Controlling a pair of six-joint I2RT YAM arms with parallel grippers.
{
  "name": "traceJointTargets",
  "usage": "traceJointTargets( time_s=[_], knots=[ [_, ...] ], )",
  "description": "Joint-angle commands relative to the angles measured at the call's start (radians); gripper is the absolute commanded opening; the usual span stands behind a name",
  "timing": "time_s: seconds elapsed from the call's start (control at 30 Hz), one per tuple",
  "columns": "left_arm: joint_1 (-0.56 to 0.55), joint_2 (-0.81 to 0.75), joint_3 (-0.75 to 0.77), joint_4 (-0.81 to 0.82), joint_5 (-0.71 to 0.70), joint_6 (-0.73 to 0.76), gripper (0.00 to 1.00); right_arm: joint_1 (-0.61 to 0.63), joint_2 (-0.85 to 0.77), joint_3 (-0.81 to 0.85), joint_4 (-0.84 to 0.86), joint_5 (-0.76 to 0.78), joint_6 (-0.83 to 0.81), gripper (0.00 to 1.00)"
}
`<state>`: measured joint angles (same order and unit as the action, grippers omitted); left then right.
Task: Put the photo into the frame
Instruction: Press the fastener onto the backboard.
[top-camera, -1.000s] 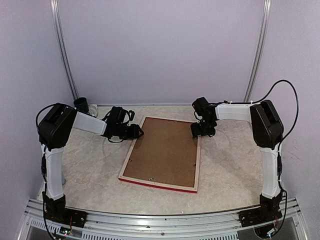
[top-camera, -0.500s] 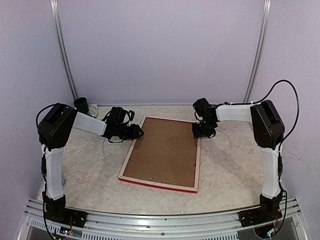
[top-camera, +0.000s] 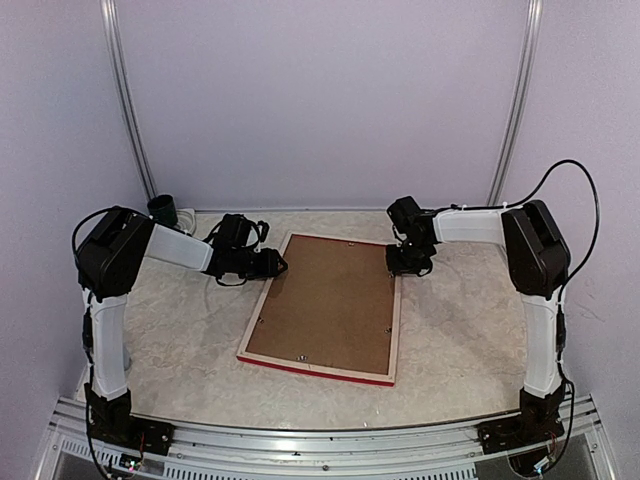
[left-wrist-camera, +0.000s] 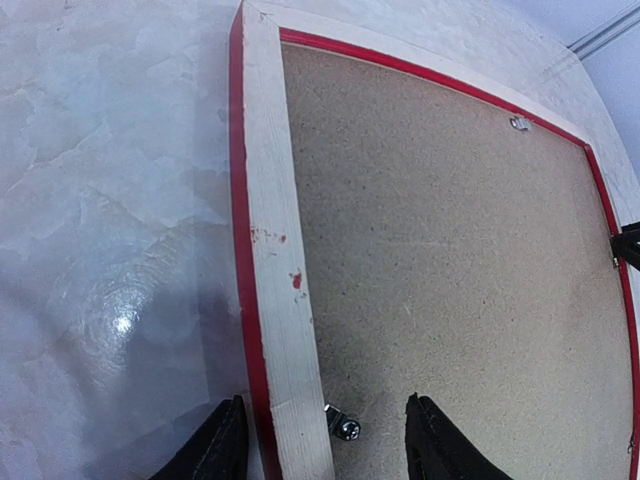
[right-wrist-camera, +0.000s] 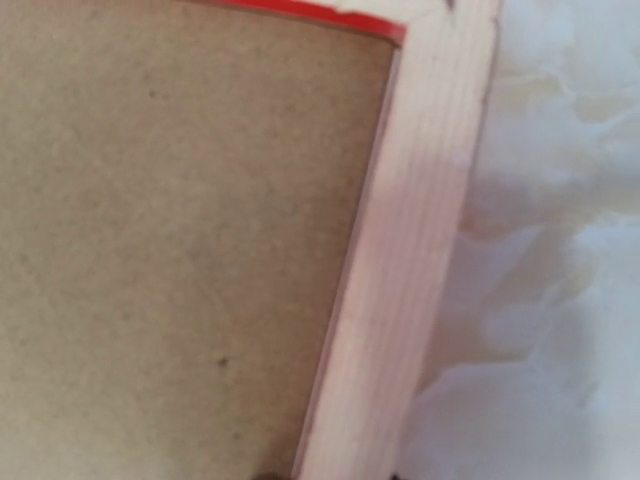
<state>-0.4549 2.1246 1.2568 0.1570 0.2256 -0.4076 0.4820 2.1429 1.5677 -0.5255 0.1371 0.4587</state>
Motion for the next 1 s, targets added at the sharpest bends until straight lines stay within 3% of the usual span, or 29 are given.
traceJointTargets(
  time_s=[0.0,0.57,0.73,0.97],
  knots=[
    [0.007,-0.021,-0.029,-0.024,0.003,-0.006,0.53,-0.002,0.005,-0.02,-0.061,-0.035,-0.017,0.24],
    [0.009,-0.033,-0.037,-0.015,0.012,-0.013,0.53,-0.006,0.106,0.18,-0.266,-0.135,-0.283,0.28],
    [0.002,-0.051,-0.047,0.003,0.009,-0.019,0.54,-0.017,0.115,0.231,-0.287,-0.13,-0.287,0.29],
    [-0.062,-0.151,-0.081,0.024,-0.123,0.013,0.62,-0.02,0.141,0.282,-0.301,-0.121,-0.299,0.29]
  ],
)
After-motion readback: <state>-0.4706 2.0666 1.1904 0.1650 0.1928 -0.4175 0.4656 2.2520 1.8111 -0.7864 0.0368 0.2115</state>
